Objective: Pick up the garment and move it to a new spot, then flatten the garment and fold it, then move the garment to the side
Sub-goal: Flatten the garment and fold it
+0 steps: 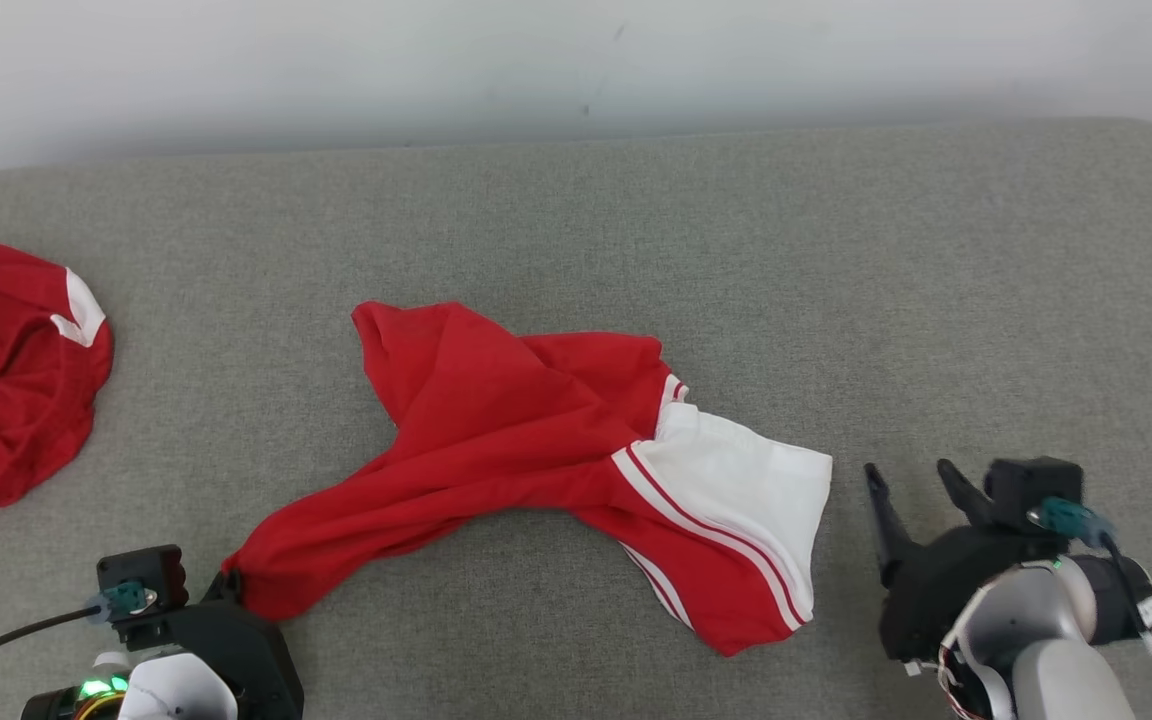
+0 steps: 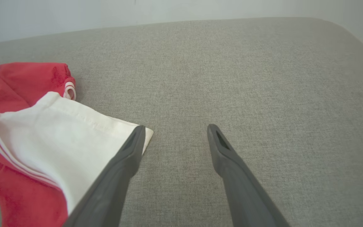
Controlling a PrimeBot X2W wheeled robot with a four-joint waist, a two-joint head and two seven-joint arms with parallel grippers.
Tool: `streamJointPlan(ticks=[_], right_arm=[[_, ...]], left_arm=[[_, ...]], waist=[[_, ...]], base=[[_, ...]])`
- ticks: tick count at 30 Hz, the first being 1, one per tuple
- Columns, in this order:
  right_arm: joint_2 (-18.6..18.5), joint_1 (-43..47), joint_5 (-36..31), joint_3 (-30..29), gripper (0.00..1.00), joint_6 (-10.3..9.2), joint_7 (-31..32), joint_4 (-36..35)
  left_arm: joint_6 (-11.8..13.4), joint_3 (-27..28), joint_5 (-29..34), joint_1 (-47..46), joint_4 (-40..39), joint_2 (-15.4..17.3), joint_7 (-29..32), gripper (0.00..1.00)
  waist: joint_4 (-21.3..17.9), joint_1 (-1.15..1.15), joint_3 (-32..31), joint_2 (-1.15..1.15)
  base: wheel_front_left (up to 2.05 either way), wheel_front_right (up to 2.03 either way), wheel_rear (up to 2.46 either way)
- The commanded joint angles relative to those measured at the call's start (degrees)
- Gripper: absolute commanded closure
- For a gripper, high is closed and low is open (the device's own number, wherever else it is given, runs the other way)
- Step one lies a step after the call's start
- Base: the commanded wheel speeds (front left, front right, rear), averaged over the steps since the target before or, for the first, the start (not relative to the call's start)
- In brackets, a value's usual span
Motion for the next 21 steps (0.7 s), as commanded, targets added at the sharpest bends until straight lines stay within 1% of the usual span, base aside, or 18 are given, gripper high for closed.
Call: streamJointPlan(ticks=[1,5,6,9,14,21], right_arm=[[0.2,-1.0,-0.7,0.5,0.00,0.21,1.5,0.1],[0.1,-3.4,-1.9,1.8,0.00,0.21,7.2,1.1],[0.1,-4.5,-2.7,2.1,0.00,0.21,9.5,1.6],[0.2,-6.0,-4.0,2.3,0.00,0.21,12.4,2.8],[0.2,-8.1,-5.0,3.6,0.00,0.21,13.7,5.3],[0.2,-9.9,-7.0,3.8,0.00,0.20,15.0,11.4]], left_arm=[[0.1,-0.2,-0.5,0.7,0.3,-0.2,0.2,1.00],[0.3,-0.4,-0.6,0.0,0.1,-0.1,0.1,1.00],[0.3,-0.6,-0.6,-0.4,0.0,0.1,0.1,1.00],[0.3,-0.8,-0.8,-0.9,-0.1,0.1,0.1,1.00],[0.2,-1.1,-1.0,-1.3,-0.1,0.1,0.0,1.00],[0.1,-1.7,-1.2,-1.9,0.0,0.0,-0.3,1.00]], waist=[[0.2,0.00,0.3,0.00],[0.3,0.00,1.2,0.00],[0.4,0.00,1.6,0.00],[0.7,0.00,2.2,0.00],[1.0,0.00,3.0,0.00],[1.6,0.00,3.9,0.00]], base=[[0.00,0.00,0.00],[0.00,0.00,0.00],[0.00,0.00,0.00],[0.00,0.00,0.00],[0.00,0.00,0.00],[0.00,0.00,0.00]])
